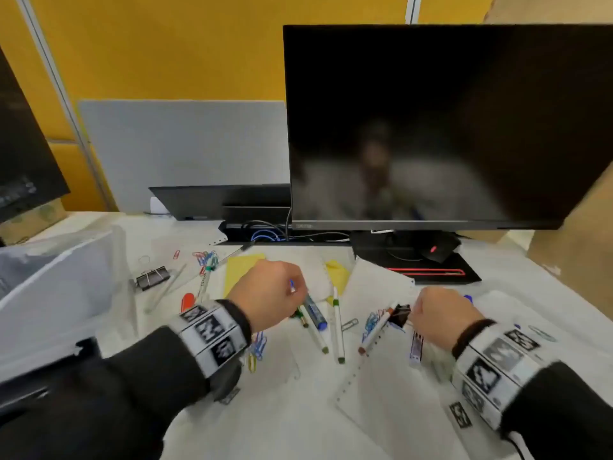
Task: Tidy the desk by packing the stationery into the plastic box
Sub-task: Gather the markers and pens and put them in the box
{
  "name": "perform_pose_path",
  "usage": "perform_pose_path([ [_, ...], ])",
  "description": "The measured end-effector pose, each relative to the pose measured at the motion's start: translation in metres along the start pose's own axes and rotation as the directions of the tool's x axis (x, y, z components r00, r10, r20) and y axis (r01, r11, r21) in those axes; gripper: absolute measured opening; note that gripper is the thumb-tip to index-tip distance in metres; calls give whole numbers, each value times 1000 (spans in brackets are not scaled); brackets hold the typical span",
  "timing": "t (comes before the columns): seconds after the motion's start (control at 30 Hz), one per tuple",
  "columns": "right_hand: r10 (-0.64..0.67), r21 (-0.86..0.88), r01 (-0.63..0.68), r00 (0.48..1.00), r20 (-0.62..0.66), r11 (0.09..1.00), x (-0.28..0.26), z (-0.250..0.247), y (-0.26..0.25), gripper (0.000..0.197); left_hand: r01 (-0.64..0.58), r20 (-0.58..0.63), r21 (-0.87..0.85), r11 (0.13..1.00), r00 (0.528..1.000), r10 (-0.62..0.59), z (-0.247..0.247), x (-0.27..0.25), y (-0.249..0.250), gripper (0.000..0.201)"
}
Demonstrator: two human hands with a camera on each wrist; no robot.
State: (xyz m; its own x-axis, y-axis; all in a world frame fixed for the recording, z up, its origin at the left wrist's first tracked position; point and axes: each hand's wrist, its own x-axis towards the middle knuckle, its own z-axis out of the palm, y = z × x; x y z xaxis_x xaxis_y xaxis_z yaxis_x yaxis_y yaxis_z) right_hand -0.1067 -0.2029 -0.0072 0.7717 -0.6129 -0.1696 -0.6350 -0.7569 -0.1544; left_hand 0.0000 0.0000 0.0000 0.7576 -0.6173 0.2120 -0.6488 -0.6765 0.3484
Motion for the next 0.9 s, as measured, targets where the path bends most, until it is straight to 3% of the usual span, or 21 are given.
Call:
perform_pose_path([
  [0.17, 50, -56, -50, 999, -11, 997, -8, 8, 7, 22, 108, 207, 148, 983, 969, -138, 36, 8, -4, 20],
  [0.23, 72, -59, -73, 997, -14, 996, -8, 10, 9, 22, 154, 240, 194, 969, 950, -199, 42, 11, -9, 24],
  [0.37, 107, -74, -107, 994, -8, 992, -11, 11, 9, 17, 180, 223, 207, 962, 949, -225, 45, 14, -14, 28],
  [0.6, 90, -44, -88, 995, 49, 995, -10, 17, 7, 38, 253, 200, 305, 918, 926, -321, 52, 27, -10, 29],
  [0.7, 101, 11, -102, 992, 72, 995, -7, 19, 3, 41, 340, 177, 228, 912, 907, -382, 56, 32, -14, 38],
  [0.8, 51, 107, -56, 998, 46, 993, -2, 23, -1, 24, 444, 165, 129, 887, 872, -461, 58, 33, -16, 54],
  [0.9, 67, 198, -57, 997, -42, 978, 3, 26, -2, 35, 424, 192, 207, 882, 866, -461, 56, 32, -15, 56],
])
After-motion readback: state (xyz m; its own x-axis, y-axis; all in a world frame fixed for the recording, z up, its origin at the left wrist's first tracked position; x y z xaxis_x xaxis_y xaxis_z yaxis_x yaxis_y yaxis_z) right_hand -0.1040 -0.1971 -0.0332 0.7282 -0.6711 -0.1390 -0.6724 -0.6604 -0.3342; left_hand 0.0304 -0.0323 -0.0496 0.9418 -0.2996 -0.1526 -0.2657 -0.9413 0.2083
